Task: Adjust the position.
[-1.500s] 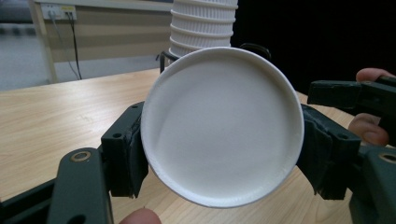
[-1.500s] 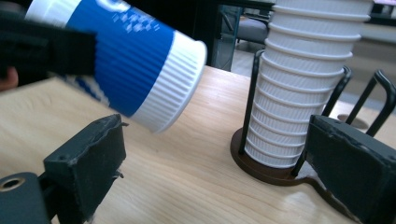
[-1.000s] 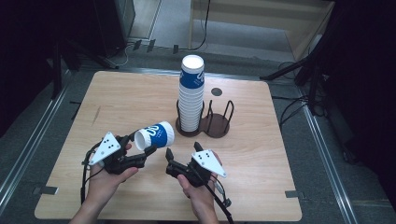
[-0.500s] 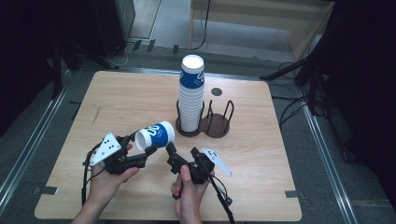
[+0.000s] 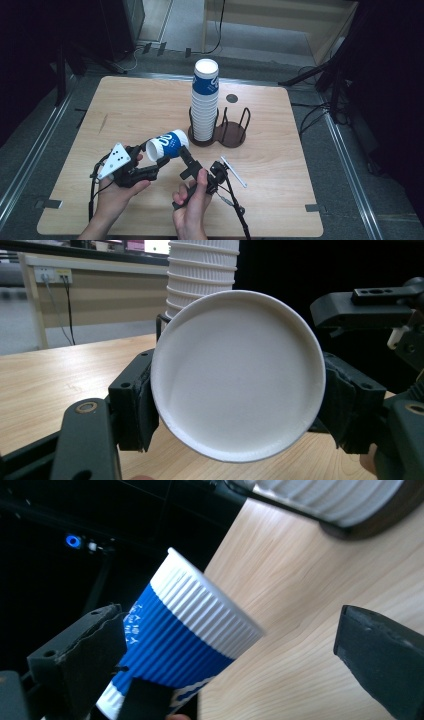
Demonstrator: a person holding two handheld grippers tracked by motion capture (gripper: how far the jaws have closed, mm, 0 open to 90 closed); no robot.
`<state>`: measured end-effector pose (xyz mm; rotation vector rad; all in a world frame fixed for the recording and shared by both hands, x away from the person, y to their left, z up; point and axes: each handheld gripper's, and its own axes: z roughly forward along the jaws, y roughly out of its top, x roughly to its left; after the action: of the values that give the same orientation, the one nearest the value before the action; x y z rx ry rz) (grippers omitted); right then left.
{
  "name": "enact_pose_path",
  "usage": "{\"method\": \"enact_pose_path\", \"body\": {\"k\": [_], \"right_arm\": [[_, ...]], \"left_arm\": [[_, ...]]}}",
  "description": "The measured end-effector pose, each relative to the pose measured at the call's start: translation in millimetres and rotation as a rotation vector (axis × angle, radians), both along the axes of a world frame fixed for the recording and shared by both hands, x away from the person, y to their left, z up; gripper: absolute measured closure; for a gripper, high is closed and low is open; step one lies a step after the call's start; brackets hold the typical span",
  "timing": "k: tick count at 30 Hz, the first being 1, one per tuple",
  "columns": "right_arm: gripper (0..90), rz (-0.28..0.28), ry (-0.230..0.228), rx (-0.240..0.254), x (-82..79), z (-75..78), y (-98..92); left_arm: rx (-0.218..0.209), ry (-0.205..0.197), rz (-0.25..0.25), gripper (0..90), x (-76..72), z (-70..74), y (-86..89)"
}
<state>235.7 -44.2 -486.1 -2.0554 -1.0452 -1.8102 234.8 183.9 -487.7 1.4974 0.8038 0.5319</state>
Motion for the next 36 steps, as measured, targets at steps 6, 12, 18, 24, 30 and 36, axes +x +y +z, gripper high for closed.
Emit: {"method": "enact_pose_path", "body": {"k": [6,12,18,24,30,36], "right_arm": [[0.4,0.019,0.072,0.128,1.6,-2.4,3.8],[0.4,0.012,0.105,0.204,5.2,-2.1,5.9],[0.4,0.016,0.148,0.249,8.7,-5.2,9.0],[0.4,0.021,0.169,0.298,11.6,-6.1,10.1],[0.4,0.029,0.202,0.342,17.0,-9.8,9.9],[0.5,0.028,0.210,0.385,20.8,-11.2,9.1]], "left_arm": [[-0.002,-0.005,-0.007,28.1,-0.6,-1.1,-3.2],[0.012,-0.009,-0.023,28.1,-1.4,-2.7,-7.6],[0.014,-0.011,-0.036,28.1,-2.9,-3.5,-12.1],[0.019,-0.017,-0.046,28.1,-3.7,-4.2,-15.6],[0.023,-0.025,-0.055,28.1,-4.8,-4.4,-18.5],[0.030,-0.027,-0.063,28.2,-5.5,-4.9,-20.4]]}}
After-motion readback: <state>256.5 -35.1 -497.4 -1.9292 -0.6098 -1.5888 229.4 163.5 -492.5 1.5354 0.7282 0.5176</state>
